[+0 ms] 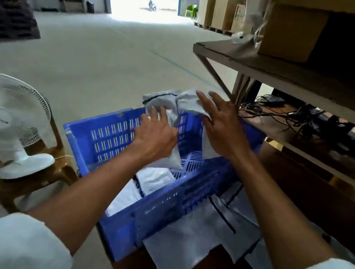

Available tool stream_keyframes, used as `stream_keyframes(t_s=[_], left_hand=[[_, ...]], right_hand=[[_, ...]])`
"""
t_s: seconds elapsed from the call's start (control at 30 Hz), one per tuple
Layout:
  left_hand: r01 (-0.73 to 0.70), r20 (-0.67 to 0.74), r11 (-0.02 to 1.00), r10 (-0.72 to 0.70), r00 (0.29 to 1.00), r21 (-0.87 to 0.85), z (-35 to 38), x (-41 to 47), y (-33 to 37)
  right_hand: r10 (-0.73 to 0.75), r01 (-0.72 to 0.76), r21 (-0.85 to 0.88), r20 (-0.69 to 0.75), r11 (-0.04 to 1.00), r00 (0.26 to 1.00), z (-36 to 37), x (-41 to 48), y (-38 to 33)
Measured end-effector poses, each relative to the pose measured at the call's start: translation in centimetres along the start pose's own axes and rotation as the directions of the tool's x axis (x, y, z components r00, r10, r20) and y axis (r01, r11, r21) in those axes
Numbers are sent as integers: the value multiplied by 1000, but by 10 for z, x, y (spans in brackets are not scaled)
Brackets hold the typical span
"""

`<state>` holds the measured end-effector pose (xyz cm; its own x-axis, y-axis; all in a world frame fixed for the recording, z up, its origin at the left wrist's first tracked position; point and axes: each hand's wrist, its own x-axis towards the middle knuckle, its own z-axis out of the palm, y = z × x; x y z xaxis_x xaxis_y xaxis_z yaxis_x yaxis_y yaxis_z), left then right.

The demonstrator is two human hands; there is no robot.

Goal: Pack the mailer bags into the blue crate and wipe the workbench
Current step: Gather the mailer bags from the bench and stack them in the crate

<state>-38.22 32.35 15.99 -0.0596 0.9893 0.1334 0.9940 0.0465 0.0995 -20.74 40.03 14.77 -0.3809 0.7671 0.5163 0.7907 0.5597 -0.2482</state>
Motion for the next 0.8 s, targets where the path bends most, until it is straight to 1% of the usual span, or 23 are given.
stream_keyframes(t_s=[0.07,0.1,0.13,0.2,0.23,0.27,0.3,0.33,0.37,0.4,0.43,0.47,0.5,0.53,0.57,0.63,0.67,0.7,0.73,0.77,0.8], left_hand=[[-22,103,998,15,995,67,25,24,-8],[-35,158,995,20,987,94,40,35,-14],[-18,219,994,-6,976,108,56,44,-18],[44,315,995,-71,946,94,81,57,-22],[52,353,995,-78,932,83,91,61,-21],[54,402,996,-76,913,66,100,65,-19],[26,452,998,-48,891,55,105,69,-17],[10,493,999,-25,870,33,106,71,-15],[-22,517,1000,9,856,18,112,75,-17],[-34,539,999,18,842,20,116,77,-19],[-32,555,998,-2,832,52,123,80,-25],[7,574,995,-65,816,103,129,82,-32],[46,581,986,-131,803,160,133,83,-39],[44,611,978,-162,775,204,137,83,-42],[24,647,978,-156,747,207,141,85,-42],[-40,696,986,-88,713,165,146,88,-35],[-55,705,982,-89,703,179,146,88,-28],[-57,699,980,-96,709,192,148,88,-23],[-45,672,984,-86,736,175,147,88,-18],[-24,625,993,-54,779,115,146,87,-16],[-14,561,1000,9,828,4,139,86,-14]], right_hand=[[42,-41,-10,140,999,989,25,27,11],[59,-54,-32,214,998,975,39,34,18],[70,-52,-68,294,996,953,50,38,22],[70,-13,-134,432,991,899,71,40,34],[72,2,-154,476,988,877,80,42,40],[78,10,-171,498,985,864,87,43,43],[97,2,-184,527,983,844,94,46,46],[139,-20,-204,588,979,797,104,48,50],[201,-39,-245,680,969,705,112,50,53],[271,-42,-301,779,953,566,119,52,55],[341,-38,-358,847,933,409,128,53,58],[397,-21,-407,877,913,272,133,53,60],[436,-19,-440,883,898,171,139,55,64],[460,-13,-461,881,887,111,142,57,67],[466,-16,-466,881,885,81,146,61,71],[461,-46,-460,887,887,25,151,66,76],[466,-57,-465,884,883,17,156,67,81],[472,-57,-470,881,881,28,159,66,83],[469,-56,-467,882,883,38,161,66,86],[458,-59,-456,888,888,32,167,64,93],[438,-71,-436,899,897,12,161,61,88]])
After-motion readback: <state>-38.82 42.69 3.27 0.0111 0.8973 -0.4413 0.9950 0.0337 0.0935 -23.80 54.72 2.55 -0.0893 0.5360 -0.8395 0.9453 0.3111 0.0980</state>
